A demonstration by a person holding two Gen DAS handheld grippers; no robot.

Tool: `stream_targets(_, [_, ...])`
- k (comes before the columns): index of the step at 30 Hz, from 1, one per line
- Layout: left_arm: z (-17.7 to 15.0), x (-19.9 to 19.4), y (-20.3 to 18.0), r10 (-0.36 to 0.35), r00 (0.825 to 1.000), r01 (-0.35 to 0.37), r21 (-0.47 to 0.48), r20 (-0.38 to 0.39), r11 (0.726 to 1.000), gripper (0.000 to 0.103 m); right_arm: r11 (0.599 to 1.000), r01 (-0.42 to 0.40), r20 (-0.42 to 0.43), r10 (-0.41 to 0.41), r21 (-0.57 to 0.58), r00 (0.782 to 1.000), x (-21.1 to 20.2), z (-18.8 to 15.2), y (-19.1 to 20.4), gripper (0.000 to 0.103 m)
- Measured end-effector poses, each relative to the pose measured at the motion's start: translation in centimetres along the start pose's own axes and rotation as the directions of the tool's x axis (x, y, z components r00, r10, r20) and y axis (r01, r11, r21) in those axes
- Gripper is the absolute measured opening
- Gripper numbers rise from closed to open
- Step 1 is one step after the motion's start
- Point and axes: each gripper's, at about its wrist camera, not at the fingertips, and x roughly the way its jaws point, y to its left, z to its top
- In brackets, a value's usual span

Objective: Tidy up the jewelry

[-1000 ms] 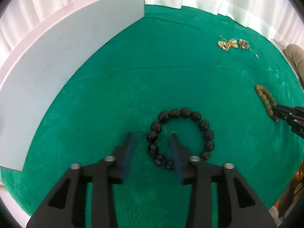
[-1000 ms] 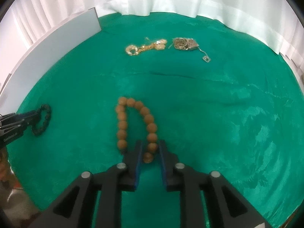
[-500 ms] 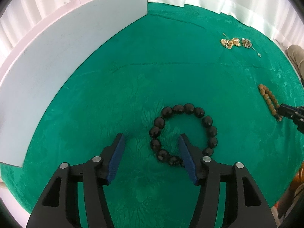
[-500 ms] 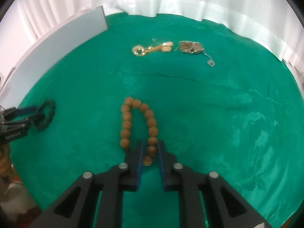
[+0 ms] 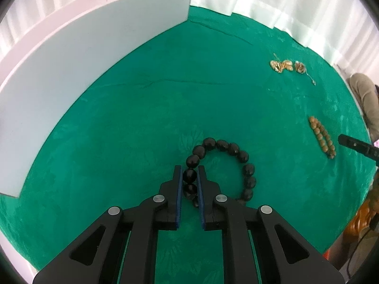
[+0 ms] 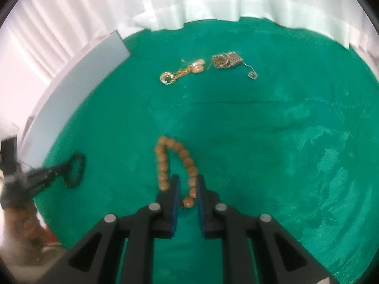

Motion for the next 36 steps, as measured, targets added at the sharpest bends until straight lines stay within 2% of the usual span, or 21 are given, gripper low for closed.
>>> stream_targets(2, [-0.1, -0.1, 0.1, 0.004, 1.0, -0.004, -0.004, 0.002, 1.0, 0.01, 0.999, 0.004, -0.023, -0.003, 0.035, 1.0, 0.2, 0.3, -0.5, 0.016])
stream_targets(4, [-0.2, 0.1, 0.2, 0.006, 1.0, -0.006, -0.007, -0.005, 1.0, 0.01, 0.998, 0.045, -0.019, -0.046, -0.045, 0.999, 0.1, 0.3, 0.6, 0.017])
stream_targets(5, [-0.3, 0.1, 0.2, 0.005, 1.0, -0.005, -0.008, -0.009, 1.0, 0.01, 0.992, 0.061, -0.008, -0.063, -0.107, 0.998, 0.1, 0.2, 1.5, 0.021])
stream_targets(6, [-0.3, 0.2, 0.3, 0.003, 1.0, -0.003, -0.008, -0.014, 1.0, 0.01, 0.983, 0.059, -0.003, -0.061, -0.173, 0.998, 0.0, -0.1, 2.7, 0.034])
stream_targets(8, [-0.4, 0.4, 0.1, 0.002, 1.0, -0.002, -0.002, -0.022, 1.0, 0.01, 0.961, 0.027, -0.023, -0.034, -0.275, 0.999, 0.2, -1.0, 4.7, 0.046])
stream_targets(10, [-0.4, 0.6, 0.0, 0.004, 1.0, -0.003, 0.008, -0.027, 1.0, 0.01, 0.93, 0.024, -0.051, -0.045, -0.367, 0.998, 0.9, -1.8, 6.3, 0.046])
stream_targets(12, [-0.4, 0.7, -0.1, 0.005, 1.0, -0.004, 0.014, -0.028, 1.0, 0.01, 0.886, 0.07, -0.057, -0.108, -0.459, 0.992, 2.0, -2.2, 7.5, 0.046])
stream_targets(14, [-0.3, 0.7, -0.1, 0.003, 1.0, -0.003, 0.011, -0.029, 1.0, 0.01, 0.85, 0.084, -0.065, -0.137, -0.52, 0.988, 2.8, -2.3, 8.1, 0.046])
stream_targets(16, [-0.4, 0.6, -0.1, 0.0, 1.0, 0.001, 0.006, -0.03, 1.0, 0.01, 0.837, 0.074, -0.107, -0.156, -0.542, 0.982, 3.9, -2.2, 8.1, 0.046])
stream_targets(19, [-0.5, 0.6, 0.0, 0.0, 1.0, 0.0, 0.005, -0.032, 1.0, 0.01, 0.819, 0.072, -0.128, -0.175, -0.569, 0.976, 4.2, -2.4, 8.1, 0.044])
stream_targets(21, [-0.5, 0.7, -0.1, 0.002, 1.0, -0.002, 0.007, -0.031, 1.0, 0.01, 0.827, 0.067, -0.134, -0.17, -0.559, 0.976, 4.1, -2.5, 8.0, 0.03])
stream_targets(22, [-0.4, 0.6, -0.1, 0.0, 1.0, 0.0, 0.009, -0.031, 1.0, 0.01, 0.83, 0.075, -0.128, -0.173, -0.553, 0.977, 3.9, -2.6, 7.8, 0.018])
stream_targets(23, [-0.4, 0.5, -0.2, -0.003, 1.0, 0.003, 0.009, -0.03, 1.0, 0.01, 0.84, 0.082, -0.123, -0.174, -0.537, 0.977, 3.7, -2.5, 7.5, 0.014])
stream_targets(27, [-0.1, -0.3, -0.2, -0.022, 1.0, 0.022, 0.009, -0.017, 1.0, 0.01, 0.916, 0.047, -0.099, -0.094, -0.399, 0.991, 2.3, -1.7, 6.1, 0.014])
stream_targets(30, [0.3, -1.3, 0.0, -0.055, 0.998, 0.055, -0.006, -0.009, 0.998, 0.01, 0.962, -0.02, -0.055, 0.006, -0.273, 0.998, 0.2, -0.7, 5.1, 0.014])
stream_targets(33, [0.6, -2.4, 0.1, -0.081, 0.997, 0.081, -0.023, 0.002, 0.996, 0.01, 0.979, -0.075, -0.012, 0.074, -0.191, 0.997, -1.6, 0.2, 4.5, 0.014])
stream_targets(36, [0.7, -3.6, 0.0, -0.082, 0.996, 0.082, -0.025, 0.023, 0.996, 0.01, 0.98, -0.118, 0.013, 0.121, -0.158, 0.993, -2.8, 0.9, 4.4, 0.014])
